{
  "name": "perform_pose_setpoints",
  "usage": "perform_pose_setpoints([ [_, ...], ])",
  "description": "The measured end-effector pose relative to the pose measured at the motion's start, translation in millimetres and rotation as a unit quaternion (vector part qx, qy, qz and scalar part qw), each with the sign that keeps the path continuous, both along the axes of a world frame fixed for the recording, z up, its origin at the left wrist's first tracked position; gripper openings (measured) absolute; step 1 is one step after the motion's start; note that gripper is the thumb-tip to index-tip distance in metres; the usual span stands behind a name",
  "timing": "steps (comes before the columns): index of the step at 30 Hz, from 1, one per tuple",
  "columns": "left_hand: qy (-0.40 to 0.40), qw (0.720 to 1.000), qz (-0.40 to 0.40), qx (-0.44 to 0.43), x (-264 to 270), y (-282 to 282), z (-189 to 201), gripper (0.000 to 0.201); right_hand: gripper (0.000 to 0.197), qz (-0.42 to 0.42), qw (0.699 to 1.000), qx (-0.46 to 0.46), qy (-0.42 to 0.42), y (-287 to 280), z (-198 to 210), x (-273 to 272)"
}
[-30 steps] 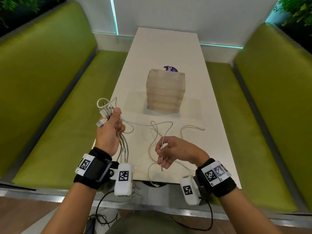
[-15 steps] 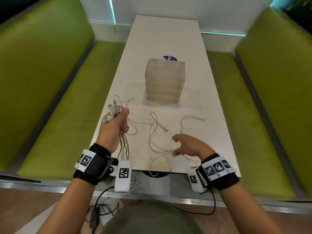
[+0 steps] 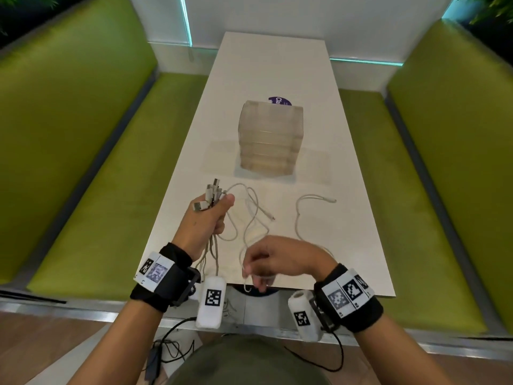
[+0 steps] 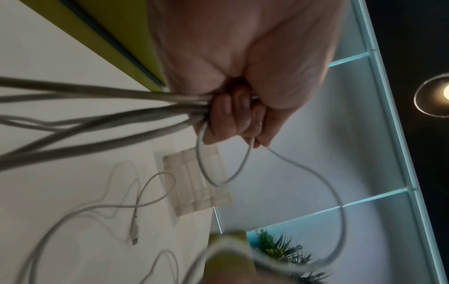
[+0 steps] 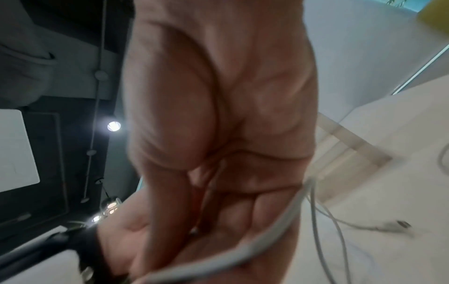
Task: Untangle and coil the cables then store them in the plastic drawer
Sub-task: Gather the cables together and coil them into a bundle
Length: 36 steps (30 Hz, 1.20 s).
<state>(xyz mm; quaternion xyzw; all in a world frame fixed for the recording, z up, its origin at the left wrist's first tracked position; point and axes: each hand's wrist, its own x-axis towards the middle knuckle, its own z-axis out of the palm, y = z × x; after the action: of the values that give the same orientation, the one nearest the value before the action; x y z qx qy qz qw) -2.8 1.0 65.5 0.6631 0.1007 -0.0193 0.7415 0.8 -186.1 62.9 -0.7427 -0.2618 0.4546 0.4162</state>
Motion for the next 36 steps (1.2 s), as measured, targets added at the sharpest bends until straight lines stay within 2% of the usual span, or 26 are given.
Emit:
perform_pose_setpoints([
  [2, -0.002, 1.000, 0.020, -0.020, 2, 4, 1, 0.015, 0.011, 0.060, 0.997, -0.002, 0.041, 1, -7, -10],
  [5, -0.003, 0.998, 0.038, -0.041, 5, 9, 0, 0.016, 0.021, 0.135, 0.983, 0.039, 0.122, 2, -9, -23],
  [8, -0.005, 0.998, 0.043, -0.042, 6, 10, -1, 0.019, 0.019, 0.146, 0.961, 0.091, 0.216, 3, -3, -30],
  [10, -0.006, 0.998, 0.040, -0.040, 7, 10, -2, 0.024, 0.019, 0.137, 0.959, 0.114, 0.220, 2, 6, -29],
  [12, -0.010, 0.999, 0.036, -0.037, 6, 8, -1, 0.023, 0.018, 0.113, 0.977, 0.093, 0.153, -1, 12, -23],
  [14, -0.010, 0.999, 0.028, -0.025, 4, 7, 1, 0.017, 0.021, 0.089, 0.996, 0.008, -0.007, -6, 9, -11],
  [16, -0.005, 1.000, 0.013, -0.004, 2, 7, 2, 0.010, 0.024, 0.052, 0.980, -0.122, -0.148, -15, 1, 6],
  [19, 0.008, 1.000, -0.011, 0.020, 1, 7, 3, 0.010, 0.021, -0.066, 0.945, -0.263, -0.183, -32, -9, 30],
  [21, 0.019, 0.999, -0.030, 0.031, -1, 6, 3, 0.009, 0.025, -0.160, 0.916, -0.300, -0.211, -45, -12, 45],
  [22, 0.025, 0.998, -0.039, 0.035, -1, 6, 3, 0.009, 0.026, -0.212, 0.906, -0.284, -0.230, -50, -10, 49],
  [24, 0.032, 0.997, -0.057, 0.042, -3, 5, 3, 0.010, 0.030, -0.288, 0.908, -0.177, -0.248, -52, -2, 51],
  [26, 0.034, 0.994, -0.081, 0.058, -4, 3, 3, 0.013, 0.035, -0.290, 0.934, -0.012, -0.206, -42, 12, 42],
  [28, 0.030, 0.991, -0.104, 0.074, -4, 0, 3, 0.020, 0.036, -0.244, 0.954, 0.077, -0.155, -26, 21, 30],
  [33, 0.021, 0.988, -0.124, 0.093, -7, -5, 3, 0.033, 0.009, -0.227, 0.959, 0.105, -0.132, -7, 8, 17],
  [34, 0.018, 0.991, -0.103, 0.086, -7, -3, 2, 0.031, 0.008, -0.210, 0.967, 0.090, -0.111, -8, 4, 17],
  [36, 0.015, 0.998, -0.047, 0.048, -4, 3, -1, 0.017, 0.011, -0.116, 0.991, 0.040, -0.048, -13, -7, 16],
])
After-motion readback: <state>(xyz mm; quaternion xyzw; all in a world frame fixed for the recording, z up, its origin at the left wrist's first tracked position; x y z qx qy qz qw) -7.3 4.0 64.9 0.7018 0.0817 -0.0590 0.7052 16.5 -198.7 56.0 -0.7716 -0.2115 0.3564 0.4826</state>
